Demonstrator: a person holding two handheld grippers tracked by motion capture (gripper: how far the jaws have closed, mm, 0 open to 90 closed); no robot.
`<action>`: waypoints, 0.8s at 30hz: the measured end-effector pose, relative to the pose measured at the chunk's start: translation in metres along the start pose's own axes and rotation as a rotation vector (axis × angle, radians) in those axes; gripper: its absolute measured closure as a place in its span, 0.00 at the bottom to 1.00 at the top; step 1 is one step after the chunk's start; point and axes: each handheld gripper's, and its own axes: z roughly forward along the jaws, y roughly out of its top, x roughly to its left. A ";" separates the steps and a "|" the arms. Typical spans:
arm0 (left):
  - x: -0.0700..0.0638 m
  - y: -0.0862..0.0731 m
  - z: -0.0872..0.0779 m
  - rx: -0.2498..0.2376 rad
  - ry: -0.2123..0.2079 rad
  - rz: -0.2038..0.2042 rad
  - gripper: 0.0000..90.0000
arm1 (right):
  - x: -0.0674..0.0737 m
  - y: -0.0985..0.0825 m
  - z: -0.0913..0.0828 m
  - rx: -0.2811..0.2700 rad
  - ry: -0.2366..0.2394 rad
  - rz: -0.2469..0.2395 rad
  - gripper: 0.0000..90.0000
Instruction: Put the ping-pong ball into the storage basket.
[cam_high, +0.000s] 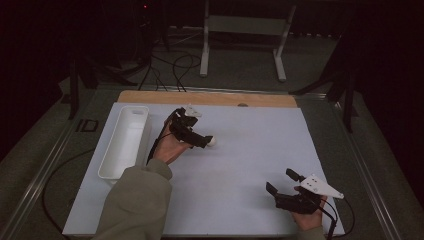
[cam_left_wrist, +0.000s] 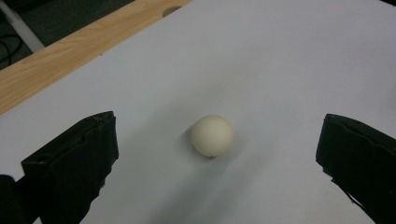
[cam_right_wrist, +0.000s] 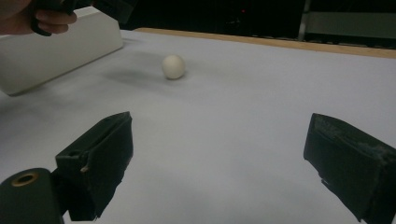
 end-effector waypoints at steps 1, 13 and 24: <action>-0.001 0.000 0.002 0.000 -0.002 -0.007 0.00 | 0.000 0.000 0.000 0.000 0.000 0.000 0.09; 0.000 0.004 0.012 0.057 -0.012 -0.001 0.00 | 0.001 0.000 0.001 0.005 0.005 -0.001 0.09; 0.002 0.008 0.020 0.091 -0.019 0.007 0.00 | 0.001 0.000 0.001 0.006 0.006 -0.002 0.09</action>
